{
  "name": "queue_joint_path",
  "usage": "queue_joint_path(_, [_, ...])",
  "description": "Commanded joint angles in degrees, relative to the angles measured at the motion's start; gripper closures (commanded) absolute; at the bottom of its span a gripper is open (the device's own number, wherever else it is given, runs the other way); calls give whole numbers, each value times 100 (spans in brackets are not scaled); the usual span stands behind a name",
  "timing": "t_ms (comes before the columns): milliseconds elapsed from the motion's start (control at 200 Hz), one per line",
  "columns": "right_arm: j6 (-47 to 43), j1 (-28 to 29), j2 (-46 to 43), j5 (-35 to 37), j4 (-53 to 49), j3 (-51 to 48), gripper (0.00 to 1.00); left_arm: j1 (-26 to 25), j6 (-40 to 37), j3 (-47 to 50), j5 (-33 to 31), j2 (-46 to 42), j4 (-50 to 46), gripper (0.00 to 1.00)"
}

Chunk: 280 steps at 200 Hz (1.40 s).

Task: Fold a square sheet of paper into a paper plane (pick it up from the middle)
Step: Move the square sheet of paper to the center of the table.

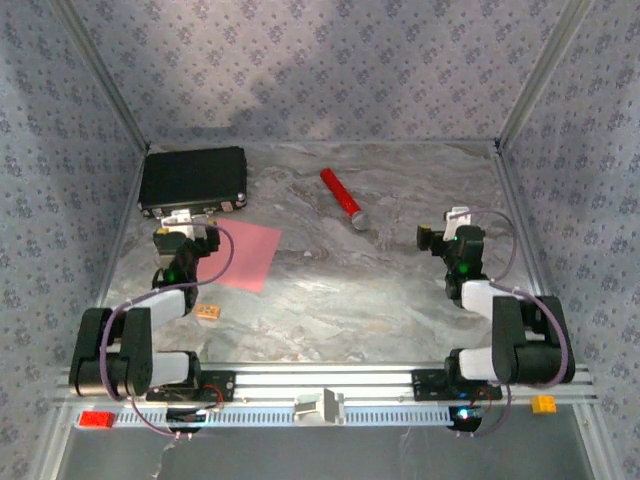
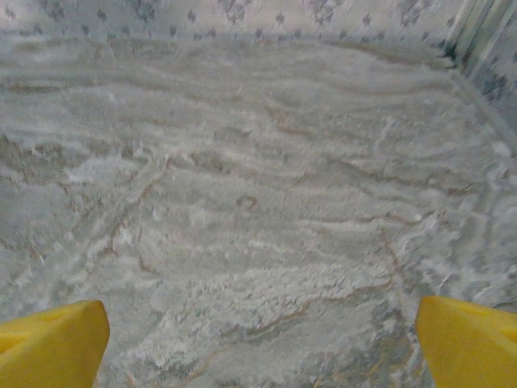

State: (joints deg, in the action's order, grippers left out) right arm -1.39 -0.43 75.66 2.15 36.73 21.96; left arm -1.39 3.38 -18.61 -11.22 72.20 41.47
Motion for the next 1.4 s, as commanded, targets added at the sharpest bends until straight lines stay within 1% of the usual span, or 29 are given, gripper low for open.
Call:
queue_joint_path(0, [484, 23, -613, 65, -1404, 476, 1, 10, 433, -339, 89, -562, -1307, 0])
queue_joint_path(80, [1219, 32, -946, 35, -2329, 823, 1, 16, 1083, -855, -194, -893, -2633, 0])
queue_joint_path(110, [1499, 26, -1069, -94, -2775, 999, 1, 16, 1245, -1041, -233, -981, -3068, 0])
queue_joint_path(145, [1830, 32, -1201, -241, -3287, 1197, 1, 20, 1603, -1244, -248, -1081, -3588, 0])
queue_joint_path(175, [2101, 25, -1317, -407, -3681, 1342, 1, 28, 1812, -1349, -154, -1154, -3873, 0])
queue_joint_path(225, [2629, 8, -1439, -797, -4186, 1480, 1, 67, 2019, -1399, 356, -1239, -4088, 0])
queue_joint_path(235, [2690, 5, -1459, -1008, -4208, 1480, 1, 81, 2031, -1400, 491, -1249, -4093, 0])
queue_joint_path(325, [3100, 40, -1569, -2123, -4033, 1330, 1, 96, 2145, -1333, 1536, -1195, -4032, 0])
queue_joint_path(355, [3218, 60, -1572, -2379, -3980, 1288, 1, 88, 2194, -1329, 1882, -1118, -4023, 0])
queue_joint_path(440, [3484, 210, -1554, -2651, -4079, 1270, 1, 73, 2268, -1426, 2644, -790, -3973, 0])
queue_joint_path(540, [3464, 471, -1569, -2844, -4118, 1241, 1, -65, 2275, -1655, 3053, -295, -3992, 0])
queue_joint_path(745, [3425, 862, -1512, -2737, -4267, 1214, 1, -493, 2167, -2216, 3125, 766, -4261, 2])
queue_joint_path(810, [3456, 929, -1476, -2721, -4270, 1206, 1, -569, 2189, -2340, 3146, 1056, -4300, 4])
queue_joint_path(934, [3476, 1075, -1364, -2679, -4253, 1196, 1, -655, 2237, -2477, 3202, 1481, -4330, 5])
queue_joint_path(1204, [3549, 1269, -1244, -2529, -4371, 1140, 1, -881, 2473, -2572, 3164, 2035, -4619, 9])
queue_joint_path(1294, [3606, 1299, -1296, -2443, -4423, 1092, 1, -1101, 2704, -2560, 3117, 2084, -4620, 10])
queue_joint_path(1394, [3667, 1327, -1390, -2364, -4539, 1035, 1, -1505, 3215, -2493, 2792, 2106, -4598, 10])
